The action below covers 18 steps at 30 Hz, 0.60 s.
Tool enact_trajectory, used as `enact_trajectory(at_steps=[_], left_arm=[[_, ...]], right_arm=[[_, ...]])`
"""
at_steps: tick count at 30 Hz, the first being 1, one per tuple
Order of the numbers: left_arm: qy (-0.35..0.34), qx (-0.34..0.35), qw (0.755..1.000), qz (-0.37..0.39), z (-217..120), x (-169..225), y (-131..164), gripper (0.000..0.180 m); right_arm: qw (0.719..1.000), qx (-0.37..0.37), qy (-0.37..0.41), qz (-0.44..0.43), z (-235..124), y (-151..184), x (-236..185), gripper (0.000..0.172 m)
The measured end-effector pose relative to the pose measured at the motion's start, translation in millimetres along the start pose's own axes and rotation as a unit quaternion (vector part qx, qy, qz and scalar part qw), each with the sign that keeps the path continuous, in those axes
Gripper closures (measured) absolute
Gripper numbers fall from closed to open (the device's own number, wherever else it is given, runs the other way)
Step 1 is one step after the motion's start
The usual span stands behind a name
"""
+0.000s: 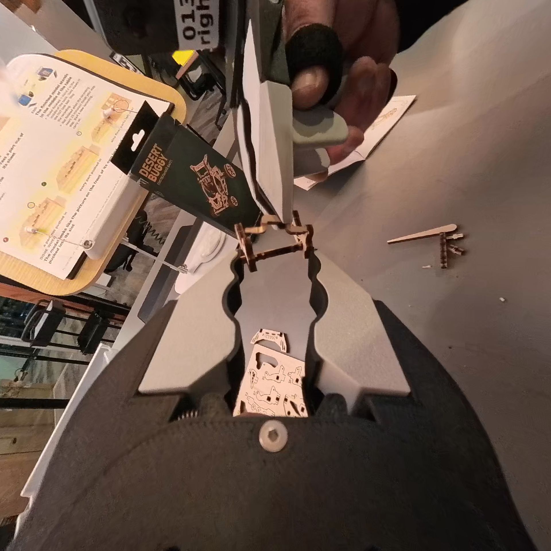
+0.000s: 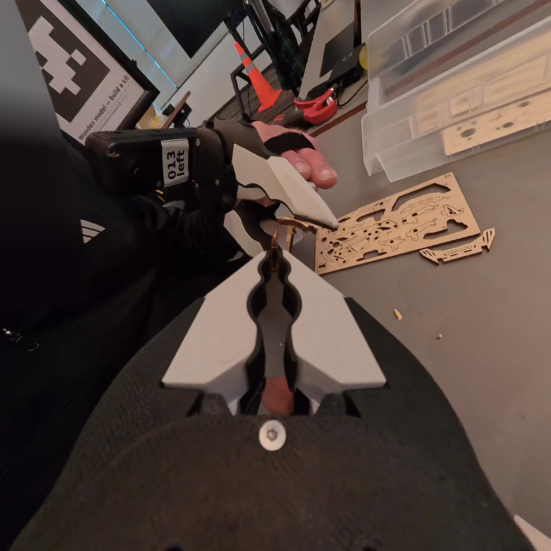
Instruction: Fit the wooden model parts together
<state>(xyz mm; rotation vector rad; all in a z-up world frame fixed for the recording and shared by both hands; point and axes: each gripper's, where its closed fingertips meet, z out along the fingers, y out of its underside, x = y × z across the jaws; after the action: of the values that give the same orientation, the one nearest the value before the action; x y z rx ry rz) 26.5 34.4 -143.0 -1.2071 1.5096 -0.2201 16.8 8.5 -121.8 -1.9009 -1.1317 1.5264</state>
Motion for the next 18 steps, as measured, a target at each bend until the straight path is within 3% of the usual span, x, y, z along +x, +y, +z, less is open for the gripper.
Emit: enact_trajectory(at_steps=[18], left_arm=[[0.019,-0.003,1.0,-0.011,3.5,6.9,1.5,0.139]], right_arm=[[0.998,-0.061,0.012,0.003,0.6,8.8,2.0,0.171]])
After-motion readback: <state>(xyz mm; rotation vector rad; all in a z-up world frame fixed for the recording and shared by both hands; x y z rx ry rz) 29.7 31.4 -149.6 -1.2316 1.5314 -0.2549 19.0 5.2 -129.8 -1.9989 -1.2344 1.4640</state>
